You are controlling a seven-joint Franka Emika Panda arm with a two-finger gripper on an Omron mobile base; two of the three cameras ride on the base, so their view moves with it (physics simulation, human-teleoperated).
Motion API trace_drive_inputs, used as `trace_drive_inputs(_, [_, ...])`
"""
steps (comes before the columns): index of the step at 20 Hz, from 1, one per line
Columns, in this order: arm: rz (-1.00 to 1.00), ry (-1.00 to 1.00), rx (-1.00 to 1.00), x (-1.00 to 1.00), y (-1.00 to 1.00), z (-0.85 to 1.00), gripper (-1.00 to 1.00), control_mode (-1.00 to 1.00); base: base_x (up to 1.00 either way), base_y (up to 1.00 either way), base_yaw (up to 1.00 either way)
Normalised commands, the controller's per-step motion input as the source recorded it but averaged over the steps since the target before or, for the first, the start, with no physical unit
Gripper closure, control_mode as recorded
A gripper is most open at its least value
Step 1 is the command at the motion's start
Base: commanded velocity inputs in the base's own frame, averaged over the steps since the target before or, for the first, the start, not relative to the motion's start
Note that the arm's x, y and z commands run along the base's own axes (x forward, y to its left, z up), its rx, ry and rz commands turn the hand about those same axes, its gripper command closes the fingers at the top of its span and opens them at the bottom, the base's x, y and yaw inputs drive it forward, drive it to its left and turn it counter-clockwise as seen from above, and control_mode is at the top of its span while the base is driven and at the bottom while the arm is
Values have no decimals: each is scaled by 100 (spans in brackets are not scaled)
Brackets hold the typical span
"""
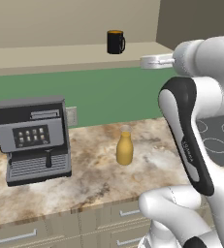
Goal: There is a tray on the dining counter. Grab the cup, mug, and pitcher and place them on the tray. The pitcher may be placed next to the tray if it cannot fit the tray.
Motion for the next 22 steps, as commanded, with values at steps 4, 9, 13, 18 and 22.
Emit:
trace_drive_inputs(4, [0, -2, 1, 21, -4, 7, -100, -100, 0, 0, 0])
trace_drive_inputs(9, [0, 0, 2, 40, -7, 0, -100, -100, 0, 0, 0])
trace_drive_inputs(13, [0, 0, 0, 47, -1, 0, -100, -100, 0, 0, 0])
trace_drive_inputs(18, [0, 0, 0, 48, 0, 0, -100, -100, 0, 0, 0])
trace_drive_inputs(22, [0, 0, 0, 53, 0, 0, -100, -100, 0, 0, 0])
